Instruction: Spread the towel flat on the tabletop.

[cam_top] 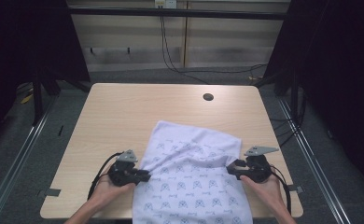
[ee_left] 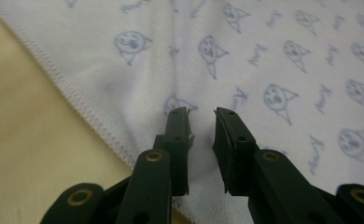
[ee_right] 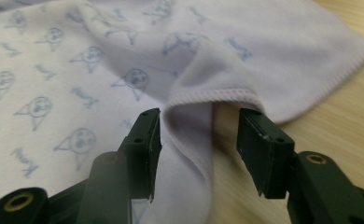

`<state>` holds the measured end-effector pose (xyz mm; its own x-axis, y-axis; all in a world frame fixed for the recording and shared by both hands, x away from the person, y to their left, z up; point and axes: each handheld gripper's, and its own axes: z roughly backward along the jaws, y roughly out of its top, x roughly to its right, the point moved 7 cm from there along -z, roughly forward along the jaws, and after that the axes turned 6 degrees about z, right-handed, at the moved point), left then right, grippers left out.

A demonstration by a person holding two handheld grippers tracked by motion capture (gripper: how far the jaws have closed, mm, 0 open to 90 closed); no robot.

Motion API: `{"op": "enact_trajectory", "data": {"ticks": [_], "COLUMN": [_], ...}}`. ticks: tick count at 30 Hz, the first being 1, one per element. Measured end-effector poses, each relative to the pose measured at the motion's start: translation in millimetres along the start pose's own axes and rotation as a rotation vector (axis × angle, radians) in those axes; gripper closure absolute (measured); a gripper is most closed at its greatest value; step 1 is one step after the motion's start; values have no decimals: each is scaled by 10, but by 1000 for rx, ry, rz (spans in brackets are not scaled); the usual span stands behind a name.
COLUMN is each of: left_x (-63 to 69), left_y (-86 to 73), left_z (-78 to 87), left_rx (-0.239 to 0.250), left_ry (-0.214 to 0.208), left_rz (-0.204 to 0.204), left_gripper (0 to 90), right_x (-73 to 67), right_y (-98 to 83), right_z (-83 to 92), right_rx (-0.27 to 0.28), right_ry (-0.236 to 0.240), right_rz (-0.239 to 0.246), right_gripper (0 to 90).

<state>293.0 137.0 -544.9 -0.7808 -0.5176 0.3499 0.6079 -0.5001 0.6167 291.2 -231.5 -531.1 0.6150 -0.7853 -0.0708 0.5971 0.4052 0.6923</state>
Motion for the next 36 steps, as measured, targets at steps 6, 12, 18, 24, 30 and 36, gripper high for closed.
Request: {"op": "enact_trajectory", "data": {"ticks": [6,12,18,24,30,36], "left_x": [102,-15,9,159,-97,-479], "left_y": [-154,39,122,66,364,550], "left_z": [98,-32,-111,-106,17,-169], "left_rx": [-3,21,11,-21,121,113], "left_ry": [-59,-41,-24,-91,-22,93], "left_rz": [10,15,-18,-29,5,54], "left_gripper": [667,655,639,580,654,696], "right_x": [-160,-123,201,188,231,255], "right_y": [117,156,-112,-375,-65,145], "right_z": [-255,-290,28,258,324,-79], "right_rx": [-17,-52,-68,-65,90,25], "right_ry": [69,10,-5,-54,-44,-15], "right_rz": [51,50,-91,-80,-45,5], "right_gripper": [510,860,866,723,741,768]}}
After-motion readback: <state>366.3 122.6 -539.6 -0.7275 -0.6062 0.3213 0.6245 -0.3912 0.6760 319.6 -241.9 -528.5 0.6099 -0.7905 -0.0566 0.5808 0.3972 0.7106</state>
